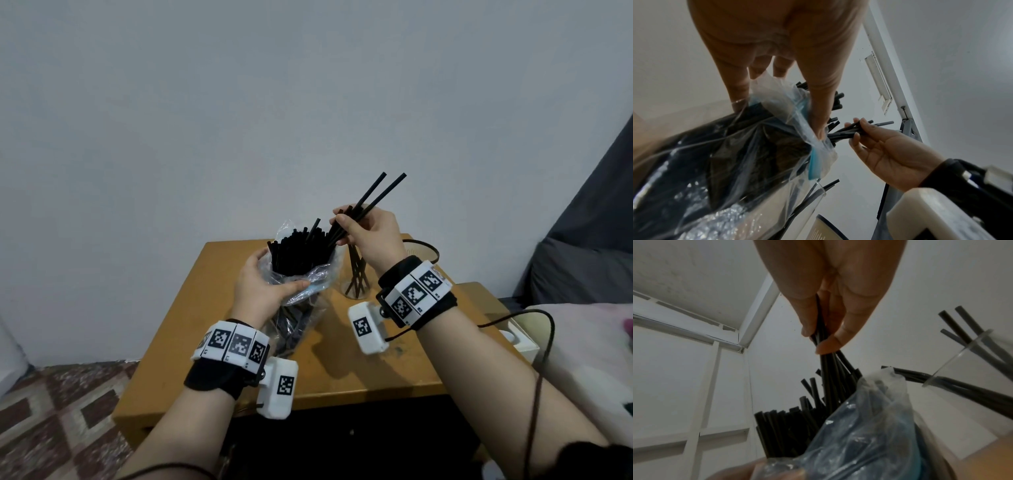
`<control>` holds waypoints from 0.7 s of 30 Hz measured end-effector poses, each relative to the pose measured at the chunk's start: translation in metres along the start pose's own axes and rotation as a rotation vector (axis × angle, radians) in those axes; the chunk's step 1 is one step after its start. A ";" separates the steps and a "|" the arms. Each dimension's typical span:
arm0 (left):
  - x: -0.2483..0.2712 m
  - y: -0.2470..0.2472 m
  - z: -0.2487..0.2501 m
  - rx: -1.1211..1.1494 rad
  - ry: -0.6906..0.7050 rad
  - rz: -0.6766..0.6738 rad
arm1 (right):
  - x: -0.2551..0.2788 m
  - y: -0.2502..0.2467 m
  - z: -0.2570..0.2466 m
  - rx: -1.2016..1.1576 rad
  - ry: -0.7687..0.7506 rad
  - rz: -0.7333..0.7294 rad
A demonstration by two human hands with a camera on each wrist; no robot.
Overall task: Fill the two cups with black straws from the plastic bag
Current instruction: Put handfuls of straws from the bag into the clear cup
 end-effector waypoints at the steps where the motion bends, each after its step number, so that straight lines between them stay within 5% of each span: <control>1: 0.000 0.000 0.000 0.003 0.003 0.001 | 0.000 -0.003 -0.002 -0.014 -0.016 0.019; 21: -0.004 -0.002 0.003 0.012 -0.010 0.012 | -0.022 -0.025 -0.060 -0.050 -0.121 -0.033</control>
Point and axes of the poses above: each hand's wrist, its own x-axis away from the middle knuckle, its own y-axis out of the palm, z = x × y, the point moved 9 cm from there along -x, towards the middle knuckle
